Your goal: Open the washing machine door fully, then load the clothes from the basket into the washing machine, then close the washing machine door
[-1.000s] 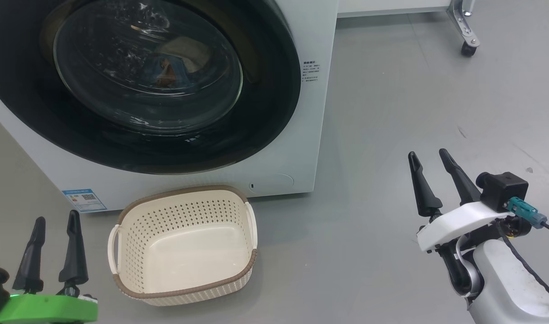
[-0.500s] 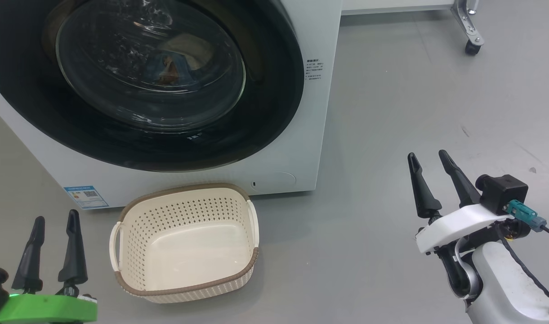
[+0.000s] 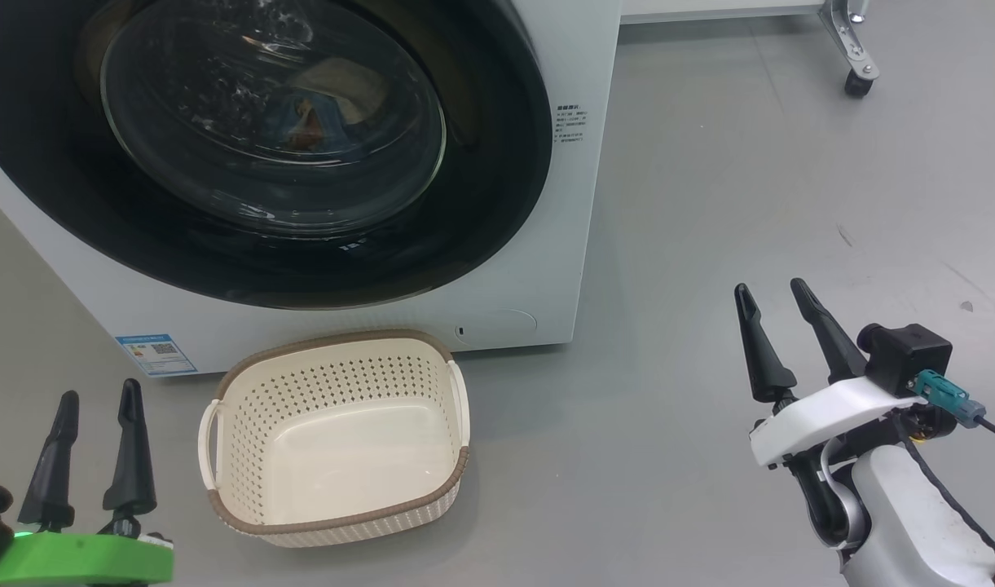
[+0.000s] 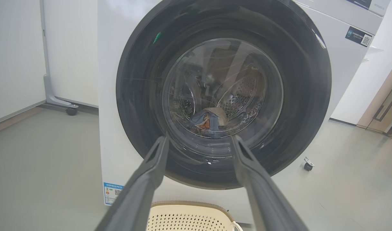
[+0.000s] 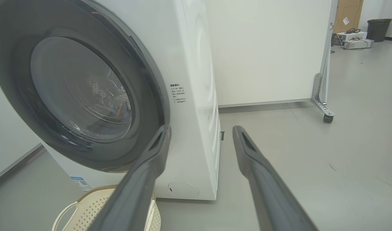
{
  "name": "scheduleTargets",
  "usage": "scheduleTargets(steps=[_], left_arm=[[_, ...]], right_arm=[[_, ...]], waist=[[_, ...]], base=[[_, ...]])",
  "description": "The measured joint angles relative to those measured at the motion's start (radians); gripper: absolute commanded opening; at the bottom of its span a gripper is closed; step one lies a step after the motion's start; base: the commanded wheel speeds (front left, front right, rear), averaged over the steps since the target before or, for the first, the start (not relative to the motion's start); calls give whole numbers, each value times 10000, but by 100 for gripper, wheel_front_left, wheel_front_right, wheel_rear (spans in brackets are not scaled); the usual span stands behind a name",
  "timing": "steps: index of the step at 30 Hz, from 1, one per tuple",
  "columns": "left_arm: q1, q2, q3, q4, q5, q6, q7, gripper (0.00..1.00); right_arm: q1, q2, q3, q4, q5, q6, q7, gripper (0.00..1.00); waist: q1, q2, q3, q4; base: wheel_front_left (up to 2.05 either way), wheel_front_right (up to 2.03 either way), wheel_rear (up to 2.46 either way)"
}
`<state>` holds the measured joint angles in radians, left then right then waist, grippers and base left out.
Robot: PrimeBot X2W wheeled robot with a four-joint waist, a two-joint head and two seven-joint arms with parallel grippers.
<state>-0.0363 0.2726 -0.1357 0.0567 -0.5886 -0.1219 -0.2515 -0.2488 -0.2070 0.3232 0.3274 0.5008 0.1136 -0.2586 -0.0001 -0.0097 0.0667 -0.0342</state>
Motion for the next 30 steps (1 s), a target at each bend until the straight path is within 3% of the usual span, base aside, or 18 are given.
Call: scheduleTargets(steps=[18,19,25,30], left_arm=[[1,98,-71,-4,0,0,0,100],[1,117,-107,-15,0,0,0,0],[107,-449,-351,564,-2,2,48,0],[215,-527,-357,625,-305,2,104,0]], right_arm=[[9,157,-130,-19,-121,4,0,100],[12,167,-136,-19,-161,6,0,0],[615,435,4,533,-167,0,2,0],[791,497,-102,550,150,0,94,0]], waist=[[0,0,60,-12],[0,0,63,-14],[1,0,64,-15],[1,0,44,-4]], base=[[0,0,0],[0,0,0],[0,0,0],[0,0,0]])
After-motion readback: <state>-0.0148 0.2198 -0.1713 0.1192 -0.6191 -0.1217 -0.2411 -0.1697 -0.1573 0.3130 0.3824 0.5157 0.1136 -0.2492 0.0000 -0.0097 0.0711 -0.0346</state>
